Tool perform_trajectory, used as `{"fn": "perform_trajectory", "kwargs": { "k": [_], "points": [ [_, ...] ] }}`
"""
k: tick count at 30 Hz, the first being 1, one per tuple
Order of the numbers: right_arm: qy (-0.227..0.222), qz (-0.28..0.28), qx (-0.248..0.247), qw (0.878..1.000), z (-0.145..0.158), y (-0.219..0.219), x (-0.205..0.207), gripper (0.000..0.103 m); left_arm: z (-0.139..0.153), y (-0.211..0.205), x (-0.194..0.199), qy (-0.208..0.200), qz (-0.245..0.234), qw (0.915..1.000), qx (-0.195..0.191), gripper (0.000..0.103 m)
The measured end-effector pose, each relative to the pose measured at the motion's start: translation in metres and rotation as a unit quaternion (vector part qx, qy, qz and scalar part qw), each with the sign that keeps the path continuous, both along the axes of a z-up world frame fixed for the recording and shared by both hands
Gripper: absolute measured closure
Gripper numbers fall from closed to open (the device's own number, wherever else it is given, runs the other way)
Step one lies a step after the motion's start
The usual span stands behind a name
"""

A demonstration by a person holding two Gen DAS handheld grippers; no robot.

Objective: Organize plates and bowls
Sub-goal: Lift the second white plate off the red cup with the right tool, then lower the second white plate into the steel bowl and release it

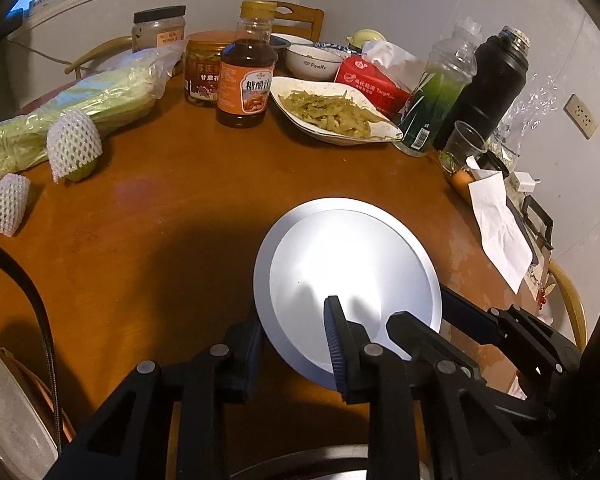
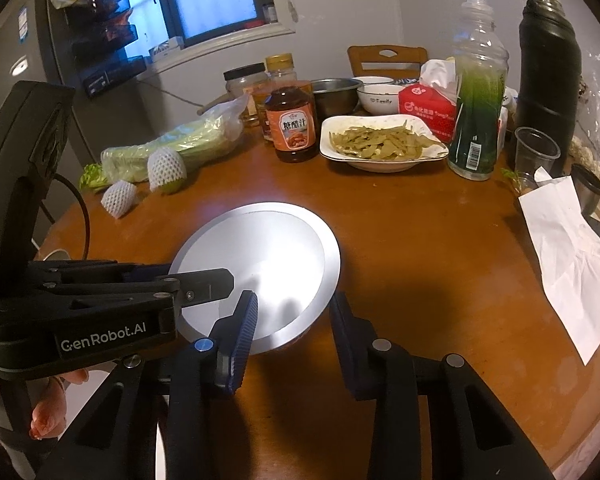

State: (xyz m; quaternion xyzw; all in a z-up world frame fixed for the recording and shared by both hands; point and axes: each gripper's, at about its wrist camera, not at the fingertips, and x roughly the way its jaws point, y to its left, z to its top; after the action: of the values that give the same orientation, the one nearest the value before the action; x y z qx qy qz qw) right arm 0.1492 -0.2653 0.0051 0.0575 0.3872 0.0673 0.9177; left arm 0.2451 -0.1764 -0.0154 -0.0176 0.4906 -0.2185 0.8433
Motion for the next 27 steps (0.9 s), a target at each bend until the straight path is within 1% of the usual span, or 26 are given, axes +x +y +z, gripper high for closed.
{"fn": "perform_trajectory", "kwargs": {
  "k": [3, 15, 27],
  "points": [
    [-0.004, 0.001, -0.003, 1.000, 0.004, 0.002, -0.001, 0.065, 0.003, 0.002, -0.002, -0.002, 0.000, 1.0000, -0.007, 0.074],
    [-0.030, 0.014, -0.006, 0.999, 0.025, 0.015, -0.015, 0.065, 0.026, 0.019, -0.021, -0.030, 0.011, 0.9991, -0.026, 0.074],
    [-0.065, 0.032, -0.009, 0.997, 0.054, 0.036, -0.044, 0.065, 0.057, 0.045, -0.057, -0.068, 0.024, 0.9966, -0.038, 0.074]
  ]
}}
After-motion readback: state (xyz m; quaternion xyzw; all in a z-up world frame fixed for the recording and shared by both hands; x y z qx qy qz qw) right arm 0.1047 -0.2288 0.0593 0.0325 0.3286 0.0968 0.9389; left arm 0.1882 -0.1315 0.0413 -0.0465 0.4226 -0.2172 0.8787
